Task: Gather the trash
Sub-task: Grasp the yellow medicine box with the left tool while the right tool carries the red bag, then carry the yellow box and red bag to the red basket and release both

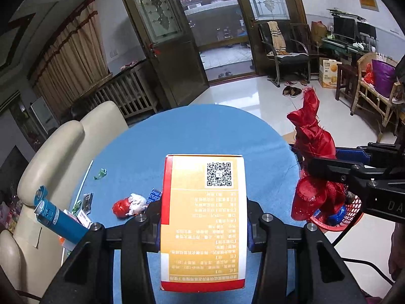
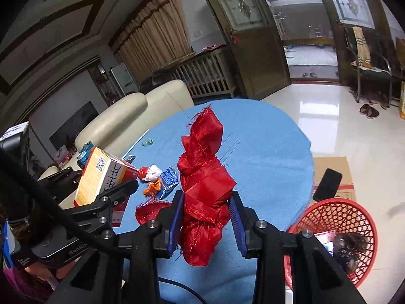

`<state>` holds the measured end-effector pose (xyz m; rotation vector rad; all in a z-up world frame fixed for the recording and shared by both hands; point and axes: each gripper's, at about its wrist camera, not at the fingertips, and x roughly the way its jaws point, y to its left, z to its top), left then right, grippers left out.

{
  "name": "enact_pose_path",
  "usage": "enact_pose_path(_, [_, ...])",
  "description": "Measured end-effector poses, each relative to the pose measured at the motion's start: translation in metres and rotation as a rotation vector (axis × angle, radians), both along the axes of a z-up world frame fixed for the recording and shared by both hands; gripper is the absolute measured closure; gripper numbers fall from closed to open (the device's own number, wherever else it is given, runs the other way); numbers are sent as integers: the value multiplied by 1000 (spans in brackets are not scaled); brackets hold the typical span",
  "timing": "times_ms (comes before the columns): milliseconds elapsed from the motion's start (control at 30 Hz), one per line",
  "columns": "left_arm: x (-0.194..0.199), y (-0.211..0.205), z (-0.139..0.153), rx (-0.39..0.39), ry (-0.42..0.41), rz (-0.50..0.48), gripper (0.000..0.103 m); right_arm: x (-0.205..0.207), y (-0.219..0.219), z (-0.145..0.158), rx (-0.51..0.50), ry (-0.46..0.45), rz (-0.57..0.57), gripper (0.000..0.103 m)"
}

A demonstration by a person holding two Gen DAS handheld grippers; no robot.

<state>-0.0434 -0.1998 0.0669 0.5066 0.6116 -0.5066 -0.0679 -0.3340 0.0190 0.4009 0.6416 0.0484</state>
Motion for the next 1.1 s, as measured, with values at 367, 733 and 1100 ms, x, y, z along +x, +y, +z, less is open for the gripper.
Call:
enact_pose_path(367, [-9,-11,3,3,-24,-24,55,-16,-9,9,-10,-31,-27,65])
enact_pose_path(733, [-17,-24,5,15,-39,-50,55,-31,-13,16,-12,-38,-51,65])
enact_pose_path(1100, [-19,-35,4,24,-34,-76,55,-43,-27,19,-9,-37,-82,65])
